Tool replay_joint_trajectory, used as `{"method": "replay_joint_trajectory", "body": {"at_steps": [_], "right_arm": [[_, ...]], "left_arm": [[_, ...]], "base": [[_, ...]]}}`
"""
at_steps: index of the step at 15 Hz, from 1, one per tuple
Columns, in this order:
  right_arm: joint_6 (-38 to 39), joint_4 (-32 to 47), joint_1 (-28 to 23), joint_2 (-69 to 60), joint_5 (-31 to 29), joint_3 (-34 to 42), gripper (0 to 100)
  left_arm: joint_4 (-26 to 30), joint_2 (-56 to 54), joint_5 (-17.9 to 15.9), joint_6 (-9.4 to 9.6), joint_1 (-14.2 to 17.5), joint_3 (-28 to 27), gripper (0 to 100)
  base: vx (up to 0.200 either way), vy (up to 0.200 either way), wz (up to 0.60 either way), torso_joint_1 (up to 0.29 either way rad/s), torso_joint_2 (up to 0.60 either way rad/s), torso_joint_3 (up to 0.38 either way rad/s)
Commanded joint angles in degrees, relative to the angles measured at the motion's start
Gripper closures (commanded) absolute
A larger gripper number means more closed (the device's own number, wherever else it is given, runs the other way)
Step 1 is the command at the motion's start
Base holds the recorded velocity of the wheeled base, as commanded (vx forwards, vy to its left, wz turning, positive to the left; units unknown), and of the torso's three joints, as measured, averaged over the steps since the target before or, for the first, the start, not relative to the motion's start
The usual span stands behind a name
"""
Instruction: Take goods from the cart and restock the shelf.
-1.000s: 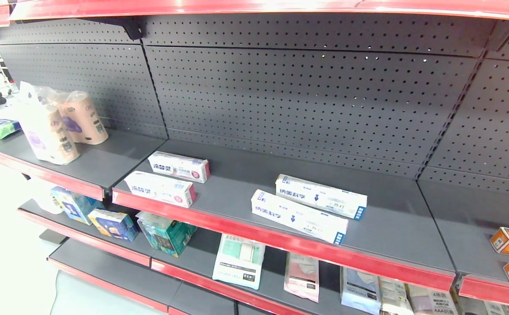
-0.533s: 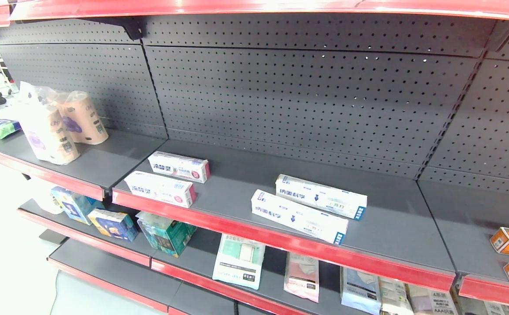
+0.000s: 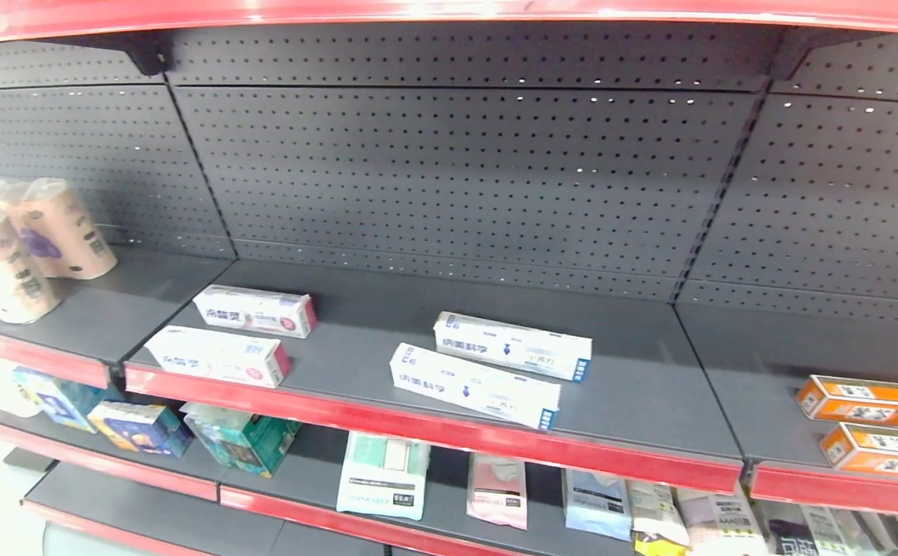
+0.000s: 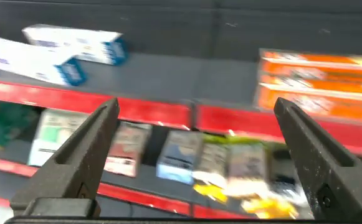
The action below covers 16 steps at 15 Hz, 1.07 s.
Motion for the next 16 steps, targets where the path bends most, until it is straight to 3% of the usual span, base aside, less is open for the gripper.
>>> {"method": "replay_joint_trajectory", "body": {"at_steps": [1, 4, 16], "right_arm": [[0.04, -0.01, 0.01, 0.07, 0.02, 0.0, 0], [0.13, -0.01, 0.01, 0.07, 0.02, 0.0, 0], [-0.31, -0.01, 0.01, 0.07, 0.02, 0.0, 0]], "left_arm": [[0.0, -0.02, 0.04, 0.0, -0.01, 0.02, 0], [-0.09, -0.02, 0.13, 0.0, -0.01, 0.02, 0], [-0.09, 0.07, 0.04, 0.17, -0.01, 0.02, 0]], "base": [[0.0, 0.0, -0.6, 0.002, 0.01, 0.002], [0.0, 0.0, -0.6, 0.004, 0.0, 0.006], [0.0, 0.0, 0.0, 0.0, 0.0, 0.0]]}}
